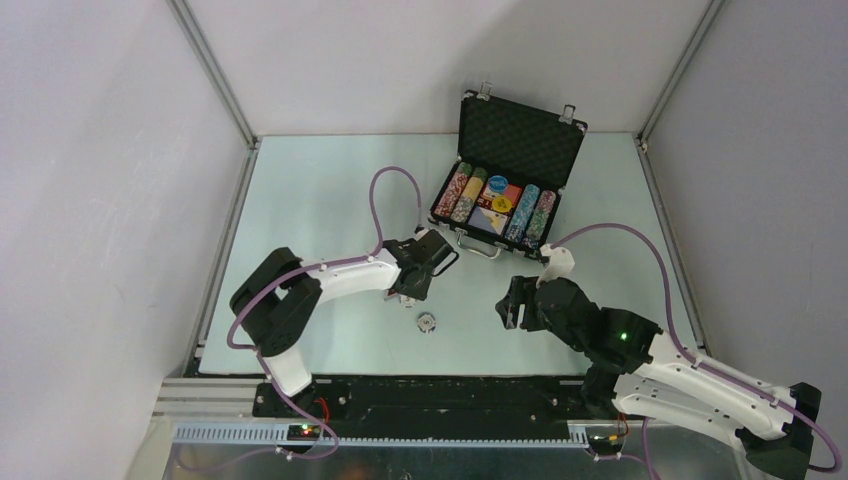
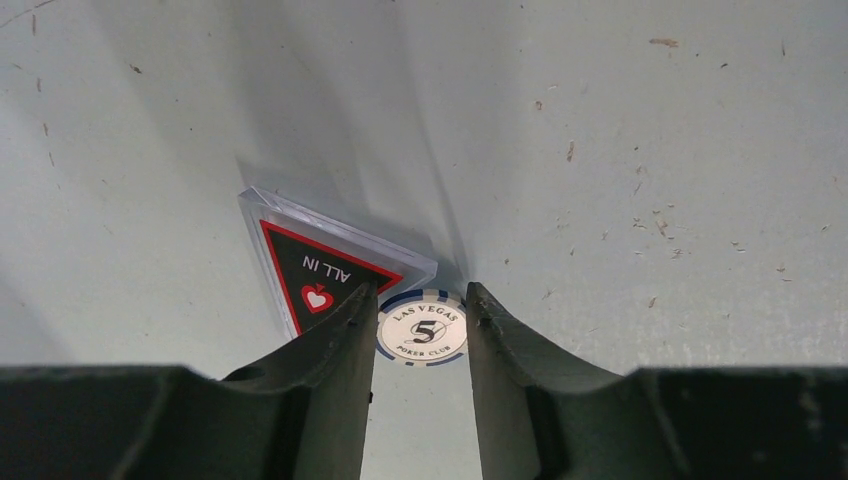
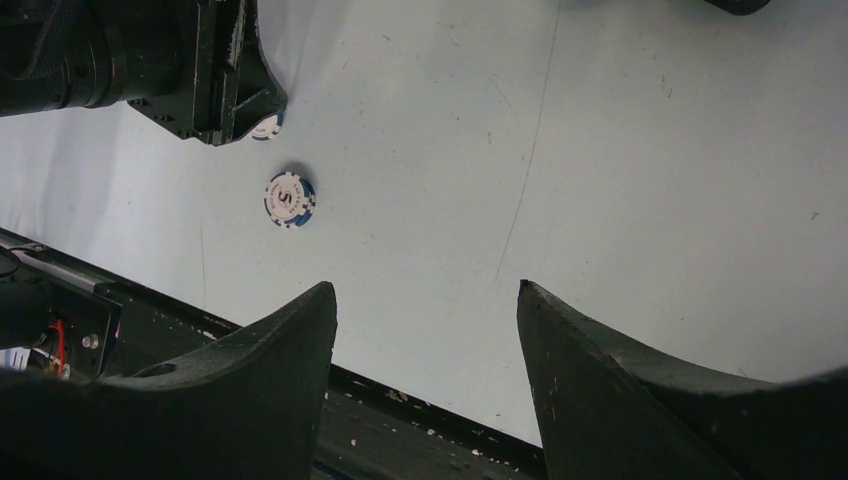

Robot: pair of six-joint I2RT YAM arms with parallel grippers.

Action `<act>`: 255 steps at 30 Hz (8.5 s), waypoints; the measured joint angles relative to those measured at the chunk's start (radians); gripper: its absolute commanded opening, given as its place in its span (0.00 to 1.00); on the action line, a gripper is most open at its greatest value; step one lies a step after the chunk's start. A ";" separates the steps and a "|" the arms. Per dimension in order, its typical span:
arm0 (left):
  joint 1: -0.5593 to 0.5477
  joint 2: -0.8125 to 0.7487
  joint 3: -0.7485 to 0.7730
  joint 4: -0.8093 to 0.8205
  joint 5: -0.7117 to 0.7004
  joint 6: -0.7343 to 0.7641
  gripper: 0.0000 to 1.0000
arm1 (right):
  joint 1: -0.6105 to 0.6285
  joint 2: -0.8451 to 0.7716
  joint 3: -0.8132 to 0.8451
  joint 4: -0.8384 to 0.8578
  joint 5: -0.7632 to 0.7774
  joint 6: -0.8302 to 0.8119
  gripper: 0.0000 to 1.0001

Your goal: Pack up texas hold em set

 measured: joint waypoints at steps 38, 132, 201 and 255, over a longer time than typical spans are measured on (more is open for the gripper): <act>-0.004 -0.417 -0.051 -0.065 -0.073 -0.046 0.99 | -0.022 0.067 0.000 0.077 0.004 -0.069 0.73; 0.561 -1.115 -0.241 -0.175 0.202 0.133 1.00 | 0.034 1.478 0.980 0.110 -0.153 -0.294 0.55; 0.565 -1.107 -0.241 -0.175 0.209 0.140 1.00 | -0.540 1.388 1.019 0.022 -0.168 -0.451 0.82; 0.574 -1.079 -0.242 -0.176 0.124 0.139 1.00 | 0.087 1.390 0.844 0.077 -0.201 -0.246 0.64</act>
